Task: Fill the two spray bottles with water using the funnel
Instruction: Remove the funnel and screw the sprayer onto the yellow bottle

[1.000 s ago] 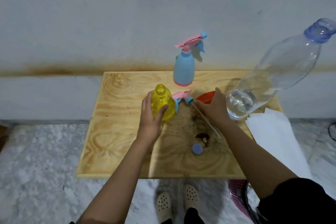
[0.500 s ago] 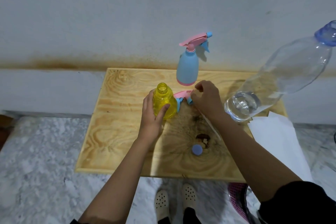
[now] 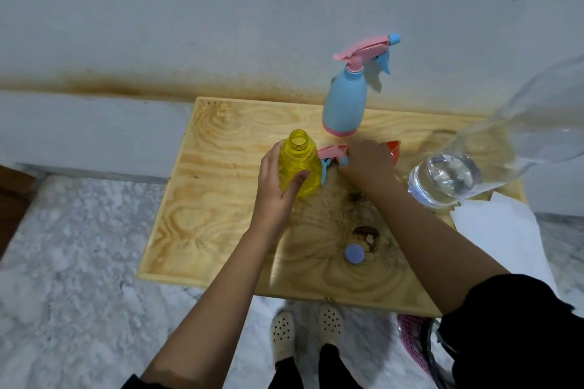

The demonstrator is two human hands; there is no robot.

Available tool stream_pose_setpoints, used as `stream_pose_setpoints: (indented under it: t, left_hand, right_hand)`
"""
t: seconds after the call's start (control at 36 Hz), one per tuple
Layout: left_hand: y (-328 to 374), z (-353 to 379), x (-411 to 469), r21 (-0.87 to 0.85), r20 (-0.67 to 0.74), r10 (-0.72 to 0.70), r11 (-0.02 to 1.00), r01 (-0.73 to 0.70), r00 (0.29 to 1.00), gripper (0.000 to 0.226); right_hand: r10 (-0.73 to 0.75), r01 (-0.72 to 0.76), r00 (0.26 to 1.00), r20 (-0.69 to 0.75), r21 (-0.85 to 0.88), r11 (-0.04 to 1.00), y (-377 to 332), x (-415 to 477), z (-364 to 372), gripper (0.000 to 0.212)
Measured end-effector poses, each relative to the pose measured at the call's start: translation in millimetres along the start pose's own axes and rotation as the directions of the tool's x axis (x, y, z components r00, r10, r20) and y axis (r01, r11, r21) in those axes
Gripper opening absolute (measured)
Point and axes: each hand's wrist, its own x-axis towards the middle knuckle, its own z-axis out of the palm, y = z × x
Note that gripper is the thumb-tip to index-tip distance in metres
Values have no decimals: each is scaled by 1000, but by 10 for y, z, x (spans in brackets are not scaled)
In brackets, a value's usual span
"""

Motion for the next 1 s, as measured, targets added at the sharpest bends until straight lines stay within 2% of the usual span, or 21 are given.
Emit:
stream_pose_setpoints:
  t: [0.08,0.14,0.19,0.28,0.36,0.44,0.5,0.67,0.86,1.0]
  left_hand:
    - [-8,-1,-2,-1,6,-14,1000,14,1000,58]
    - [-17,-10,-1,2,11,-17,1000,17,1000,60]
    - [-31,-17,4,0,18,-27,1000,27,999,61]
    - [-19,-31,3,-12,30,-30,999,30,999,58]
    - [4,-43,-6,-19,36,-19,1000,19,999,54]
    - [16,-69,-1,3,45,-2,1000,2,999,66]
    - [26,-96,1,31,52,1,1000,-2,999,71]
    - [98,-162,-16,57,99,0,998,-5,995,53]
    - [130,-162,-15,54,125,-43,998,36,991,66]
    - [146,-150,-2,37,118,-56,998,52,992,62]
  right_hand:
    - [14,-15,1000,8,101,995,23,3,-16,23]
    - [39,-32,999,-24,239,970,31,-9,-47,23]
    - [74,-42,995,-69,389,920,25,-27,-106,21]
    - [118,-23,982,-148,524,851,-5,-57,-247,16]
    - [172,41,947,-272,632,774,-67,-74,-408,25]
    - [239,116,899,-367,726,678,-153,-117,-608,28]
    - [266,155,887,-377,786,599,-210,-156,-776,28]
    - [249,266,875,-416,841,471,-463,-279,-1238,32]
    - [236,476,800,-552,823,312,-765,-444,-1670,31]
    - [202,570,765,-612,789,231,-907,-546,-1828,30]
